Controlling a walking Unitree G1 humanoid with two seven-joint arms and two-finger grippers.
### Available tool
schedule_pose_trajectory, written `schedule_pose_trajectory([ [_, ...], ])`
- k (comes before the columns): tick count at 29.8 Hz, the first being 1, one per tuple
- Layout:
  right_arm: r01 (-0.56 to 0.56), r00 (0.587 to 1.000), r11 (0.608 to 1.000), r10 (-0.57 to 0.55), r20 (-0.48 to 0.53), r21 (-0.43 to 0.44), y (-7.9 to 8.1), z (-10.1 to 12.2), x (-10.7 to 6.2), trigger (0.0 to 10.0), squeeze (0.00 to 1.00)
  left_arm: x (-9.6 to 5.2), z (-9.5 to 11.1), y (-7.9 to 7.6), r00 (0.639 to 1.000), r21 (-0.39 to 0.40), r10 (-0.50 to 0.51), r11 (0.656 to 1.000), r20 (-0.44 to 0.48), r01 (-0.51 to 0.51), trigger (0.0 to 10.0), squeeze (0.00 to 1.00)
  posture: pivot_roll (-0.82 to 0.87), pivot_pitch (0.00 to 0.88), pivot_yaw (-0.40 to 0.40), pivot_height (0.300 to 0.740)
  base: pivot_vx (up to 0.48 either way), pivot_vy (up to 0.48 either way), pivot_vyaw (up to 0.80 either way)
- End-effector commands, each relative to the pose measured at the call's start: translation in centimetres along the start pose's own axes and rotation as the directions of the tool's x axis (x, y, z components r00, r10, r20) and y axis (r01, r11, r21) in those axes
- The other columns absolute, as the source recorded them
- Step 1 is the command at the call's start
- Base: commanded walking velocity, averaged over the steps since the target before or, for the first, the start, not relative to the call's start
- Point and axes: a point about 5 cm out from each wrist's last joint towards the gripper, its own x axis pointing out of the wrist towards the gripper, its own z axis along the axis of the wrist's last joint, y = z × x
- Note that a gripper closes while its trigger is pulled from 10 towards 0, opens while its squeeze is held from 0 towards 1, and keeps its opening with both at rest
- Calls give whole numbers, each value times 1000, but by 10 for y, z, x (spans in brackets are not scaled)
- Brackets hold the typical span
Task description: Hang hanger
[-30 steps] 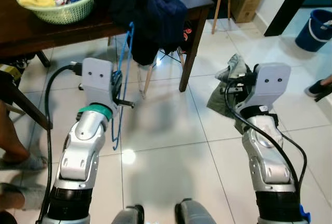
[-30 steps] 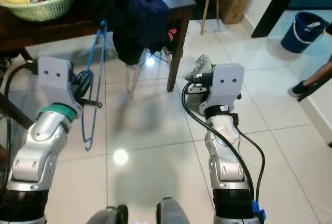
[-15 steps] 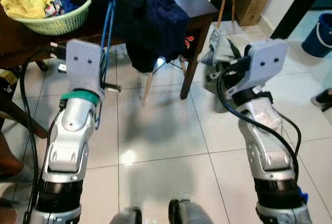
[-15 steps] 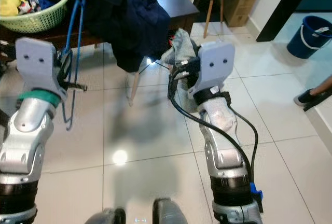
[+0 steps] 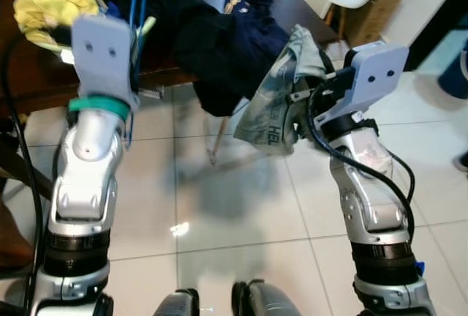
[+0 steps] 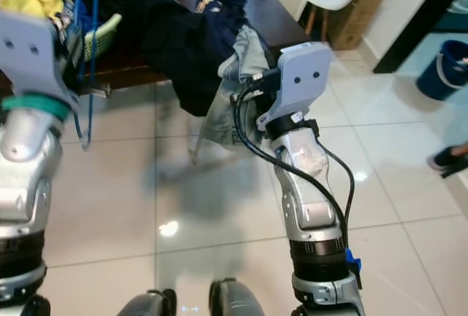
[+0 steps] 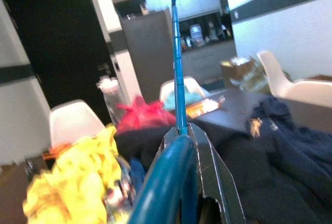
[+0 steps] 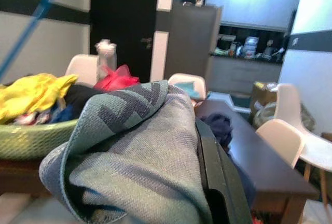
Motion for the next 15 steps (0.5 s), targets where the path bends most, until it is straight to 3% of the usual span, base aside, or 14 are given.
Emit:
schedule_pose_trajectory([
  [1, 109, 993, 993, -106, 49, -50, -21, 9, 4, 10000, 0, 0, 6, -4, 999, 13, -25, 1000, 29, 25, 10000, 0, -7, 86, 8, 740, 442, 0, 0],
  [4, 109, 993, 993, -106, 49, -50, -21, 9, 4, 10000, 0, 0, 6, -4, 999, 13, -25, 1000, 29, 25, 10000, 0, -7, 86, 8, 740, 442, 0, 0],
  [5, 189, 981, 976, -182, 68, -104, -38, 14, 7, 10000, 0, 0, 7, -5, 999, 18, -37, 999, 35, 36, 10000, 0, -13, 83, 12, 740, 439, 0, 0],
  [9, 232, 972, 965, -225, 68, -124, -50, 15, 8, 10000, 0, 1, 7, -7, 998, 14, -52, 999, 35, 51, 10000, 0, -13, 83, 12, 740, 408, 0, 0],
  [15, 247, 969, 961, -244, 44, -127, -54, 11, 3, 10000, 0, 1, 7, -10, 997, 10, -73, 997, 30, 73, 10000, 0, -16, 77, 23, 740, 0, 0, 0],
])
